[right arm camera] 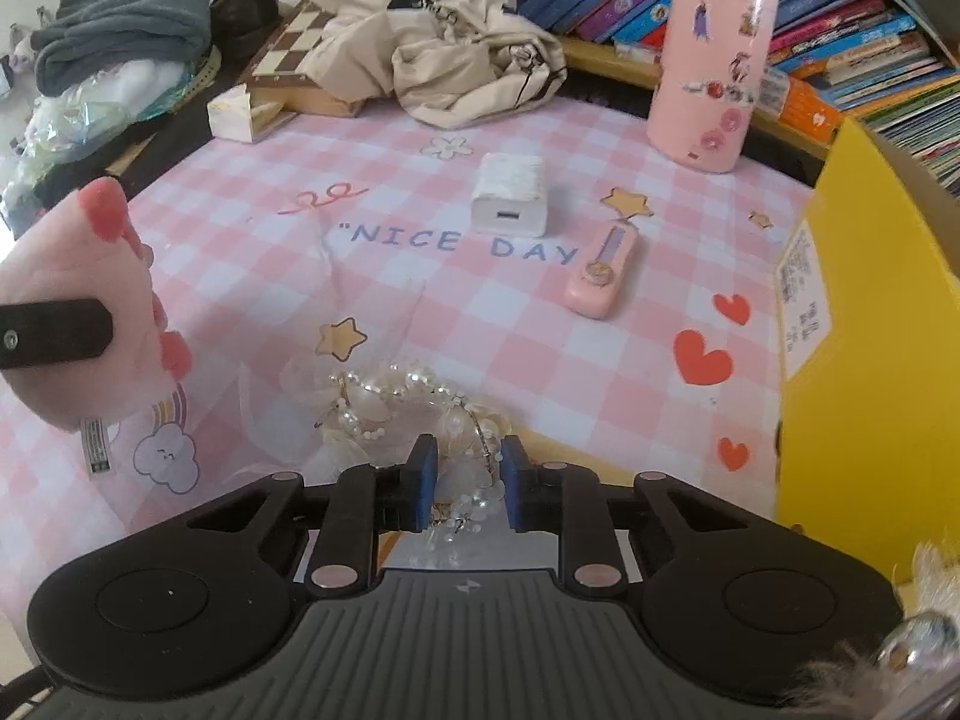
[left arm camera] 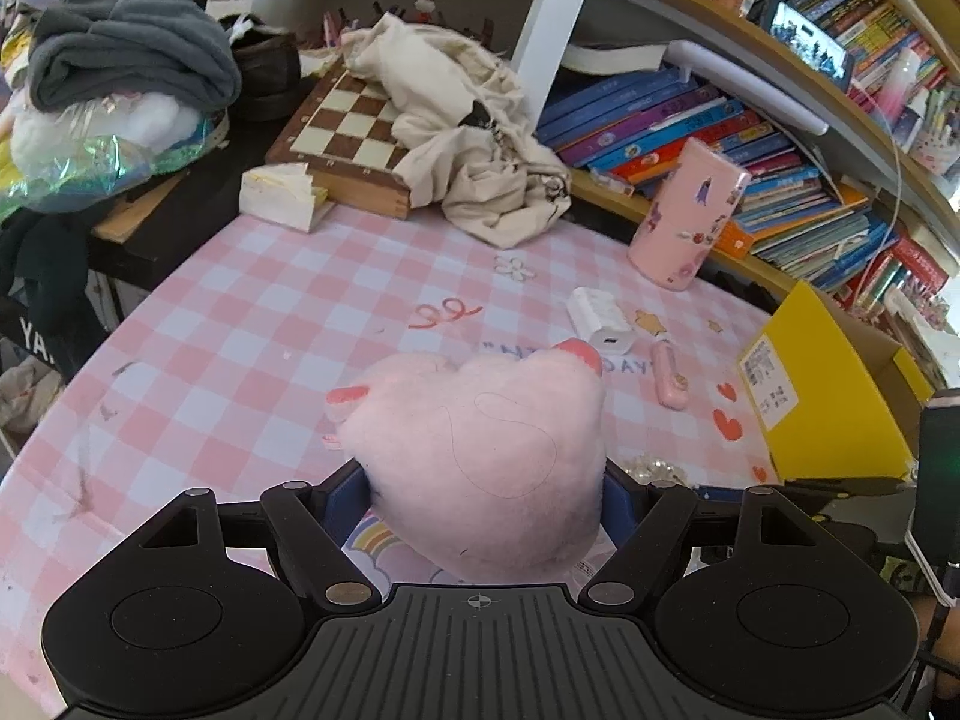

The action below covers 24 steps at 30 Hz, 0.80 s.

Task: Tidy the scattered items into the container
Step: 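Carry the pink plush in the left gripper to the yellow box while the right carries the clip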

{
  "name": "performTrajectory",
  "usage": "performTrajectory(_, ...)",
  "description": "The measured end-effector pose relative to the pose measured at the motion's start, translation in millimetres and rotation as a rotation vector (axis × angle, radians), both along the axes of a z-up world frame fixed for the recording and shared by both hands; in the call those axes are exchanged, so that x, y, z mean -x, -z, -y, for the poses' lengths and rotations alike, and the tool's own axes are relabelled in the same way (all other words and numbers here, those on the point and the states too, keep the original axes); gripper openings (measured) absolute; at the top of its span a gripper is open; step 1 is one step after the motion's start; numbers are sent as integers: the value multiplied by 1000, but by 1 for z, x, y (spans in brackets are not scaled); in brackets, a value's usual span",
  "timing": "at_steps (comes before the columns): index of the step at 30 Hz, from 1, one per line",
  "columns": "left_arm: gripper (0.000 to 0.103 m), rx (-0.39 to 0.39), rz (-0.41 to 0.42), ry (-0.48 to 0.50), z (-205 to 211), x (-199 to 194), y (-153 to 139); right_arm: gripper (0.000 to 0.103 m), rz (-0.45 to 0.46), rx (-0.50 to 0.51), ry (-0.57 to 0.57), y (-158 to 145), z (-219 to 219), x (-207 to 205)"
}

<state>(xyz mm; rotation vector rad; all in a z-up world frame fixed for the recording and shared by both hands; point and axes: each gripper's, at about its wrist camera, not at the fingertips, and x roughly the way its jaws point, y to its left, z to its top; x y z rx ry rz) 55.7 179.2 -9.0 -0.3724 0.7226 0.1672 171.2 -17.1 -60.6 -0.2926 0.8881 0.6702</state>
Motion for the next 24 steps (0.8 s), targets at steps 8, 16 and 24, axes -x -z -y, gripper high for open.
performTrajectory(8,77,-2,26,14,5,10,-9,21,29,-20,-13,-20,10,16)
performTrajectory(16,77,15,51,35,10,33,-19,21,21,-59,14,-39,26,36)
performTrajectory(24,77,13,70,71,20,56,-27,21,13,-92,49,-49,44,63)
